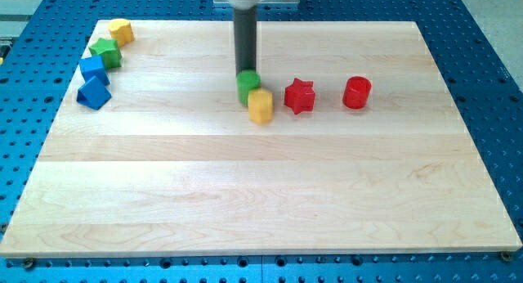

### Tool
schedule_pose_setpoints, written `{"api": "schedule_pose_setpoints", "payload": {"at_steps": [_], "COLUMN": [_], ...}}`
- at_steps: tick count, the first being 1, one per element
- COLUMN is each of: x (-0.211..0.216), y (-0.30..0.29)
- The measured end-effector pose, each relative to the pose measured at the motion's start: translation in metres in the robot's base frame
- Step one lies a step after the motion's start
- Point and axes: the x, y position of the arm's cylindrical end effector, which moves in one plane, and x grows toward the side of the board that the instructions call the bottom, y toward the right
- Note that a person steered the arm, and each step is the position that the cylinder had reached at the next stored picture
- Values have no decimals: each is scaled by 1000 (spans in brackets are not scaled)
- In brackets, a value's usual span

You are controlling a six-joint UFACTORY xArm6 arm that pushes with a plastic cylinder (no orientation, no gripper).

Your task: Move the green circle towards the left center of the board

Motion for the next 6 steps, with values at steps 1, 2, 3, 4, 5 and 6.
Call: {"api": "schedule_pose_setpoints", "payload": {"at_steps": [1, 2, 3, 4, 5, 6], "x": [-38, 7, 75, 92, 98, 135], "y": [42, 70, 0, -54, 40, -17]}}
